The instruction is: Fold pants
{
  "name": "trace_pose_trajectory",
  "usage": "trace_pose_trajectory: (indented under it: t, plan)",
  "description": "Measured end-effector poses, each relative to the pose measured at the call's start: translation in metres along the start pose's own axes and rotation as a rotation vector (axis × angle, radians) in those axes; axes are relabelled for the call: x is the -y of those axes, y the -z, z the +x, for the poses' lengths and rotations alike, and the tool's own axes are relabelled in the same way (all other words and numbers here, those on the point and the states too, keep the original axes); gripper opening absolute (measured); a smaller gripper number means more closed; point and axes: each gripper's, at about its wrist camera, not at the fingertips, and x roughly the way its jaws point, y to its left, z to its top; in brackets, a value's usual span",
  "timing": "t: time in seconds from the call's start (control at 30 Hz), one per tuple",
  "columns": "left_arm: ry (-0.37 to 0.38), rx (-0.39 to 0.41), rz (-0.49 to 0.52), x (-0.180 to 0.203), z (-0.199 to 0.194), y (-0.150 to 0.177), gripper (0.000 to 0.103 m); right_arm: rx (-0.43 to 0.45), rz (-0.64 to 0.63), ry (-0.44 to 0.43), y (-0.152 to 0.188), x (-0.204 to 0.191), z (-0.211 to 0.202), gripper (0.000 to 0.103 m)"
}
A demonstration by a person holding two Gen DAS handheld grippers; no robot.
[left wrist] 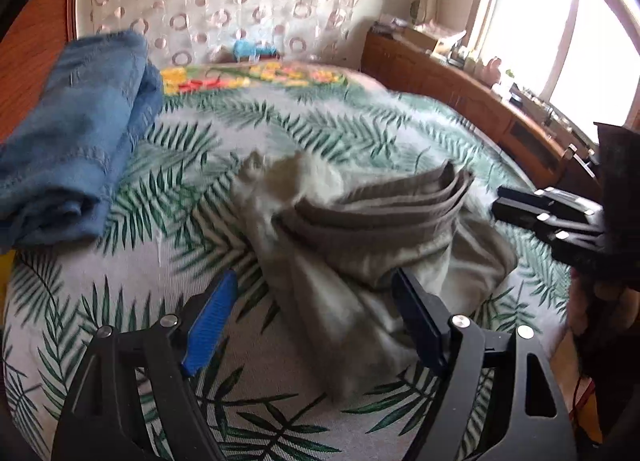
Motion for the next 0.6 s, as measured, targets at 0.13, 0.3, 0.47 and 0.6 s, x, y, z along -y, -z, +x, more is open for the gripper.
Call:
trace_pose_trajectory:
  t: [0.13,0.3,0.47,0.6]
  plan:
    - [0.024,0.000,0.014,0.000,0.001,-0.009,0.071,-0.018,-0.039,-0.007,-0.013,-0.003,0.010,0.043]
    - [0.048,-0.019,0.002,-0.004,0.016,-0.016,0.053,-0.076,-0.072,-0.030,-0.036,-0.005,0.030,0.043]
    - [0.042,-0.011,0.000,-0.007,0.023,-0.022,0.044,-0.120,-0.098,-0.037,-0.047,-0.006,0.049,0.043]
    - [0.033,0.041,0.021,-0.004,0.016,-0.026,0.036,-0.119,-0.089,-0.089,-0.051,-0.004,0.056,0.043]
